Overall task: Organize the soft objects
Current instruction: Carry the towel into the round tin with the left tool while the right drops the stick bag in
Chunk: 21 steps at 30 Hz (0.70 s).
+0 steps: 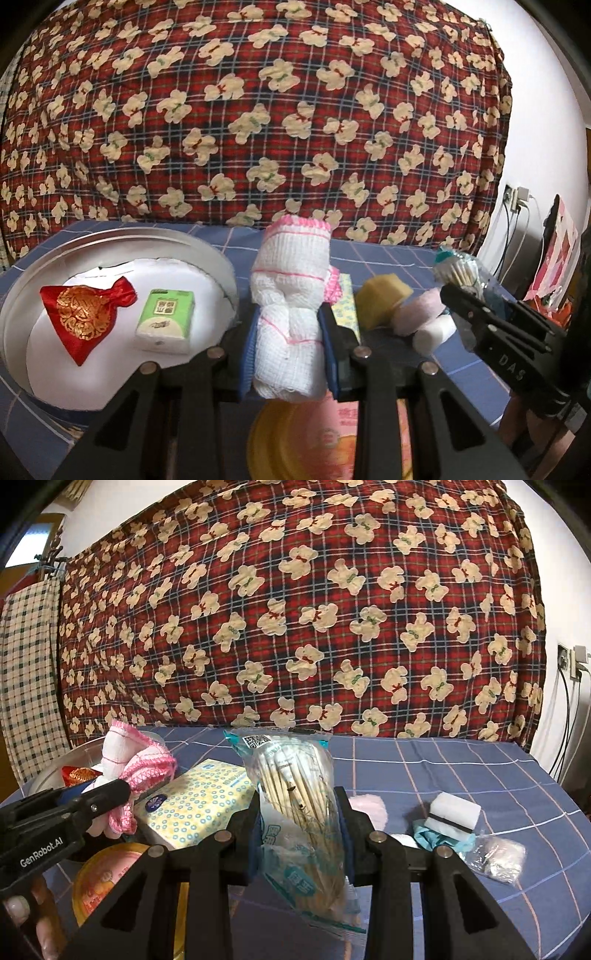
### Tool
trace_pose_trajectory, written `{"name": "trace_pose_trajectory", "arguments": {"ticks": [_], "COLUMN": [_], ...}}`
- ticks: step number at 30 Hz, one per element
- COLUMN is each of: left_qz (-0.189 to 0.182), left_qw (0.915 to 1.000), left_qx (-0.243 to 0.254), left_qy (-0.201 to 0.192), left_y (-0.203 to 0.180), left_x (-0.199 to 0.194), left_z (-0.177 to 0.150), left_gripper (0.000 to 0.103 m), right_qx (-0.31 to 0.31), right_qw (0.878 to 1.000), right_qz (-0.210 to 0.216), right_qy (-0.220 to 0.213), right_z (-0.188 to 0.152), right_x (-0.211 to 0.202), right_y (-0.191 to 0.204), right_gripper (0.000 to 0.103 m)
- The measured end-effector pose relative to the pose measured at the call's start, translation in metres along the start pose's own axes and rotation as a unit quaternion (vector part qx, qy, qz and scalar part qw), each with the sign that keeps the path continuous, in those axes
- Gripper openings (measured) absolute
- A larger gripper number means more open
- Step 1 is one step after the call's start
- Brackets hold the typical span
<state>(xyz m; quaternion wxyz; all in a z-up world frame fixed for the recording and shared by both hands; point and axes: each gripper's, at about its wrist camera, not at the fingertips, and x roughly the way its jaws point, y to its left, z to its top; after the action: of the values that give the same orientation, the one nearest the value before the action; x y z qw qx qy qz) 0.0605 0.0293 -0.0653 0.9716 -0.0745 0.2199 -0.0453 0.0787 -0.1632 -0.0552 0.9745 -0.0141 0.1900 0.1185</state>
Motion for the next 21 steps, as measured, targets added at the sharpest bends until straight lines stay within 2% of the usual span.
{"name": "trace_pose_trajectory", "arguments": {"ticks": [11,21], "left_qz": [0.001,0.012], "left_qw": [0.9999,0.9998], "left_qx": [0.002,0.008], "left_qy": [0.012,0.013], "left_y": [0.015,0.036], "left_x": [0.001,-0.009], "left_z": [0.005,0.020], "left_gripper": [0.029,0.029], "right_qx": [-0.012,-0.021], "right_qw": [1.000,0.997], "right_qz": [0.023,0.074], "right_qy": [0.011,0.016], "right_z": [0.020,0.055], "right_x": [0.013,0.026], "right_y": [0.017,0.052], "right_gripper": [0.037,0.037]}}
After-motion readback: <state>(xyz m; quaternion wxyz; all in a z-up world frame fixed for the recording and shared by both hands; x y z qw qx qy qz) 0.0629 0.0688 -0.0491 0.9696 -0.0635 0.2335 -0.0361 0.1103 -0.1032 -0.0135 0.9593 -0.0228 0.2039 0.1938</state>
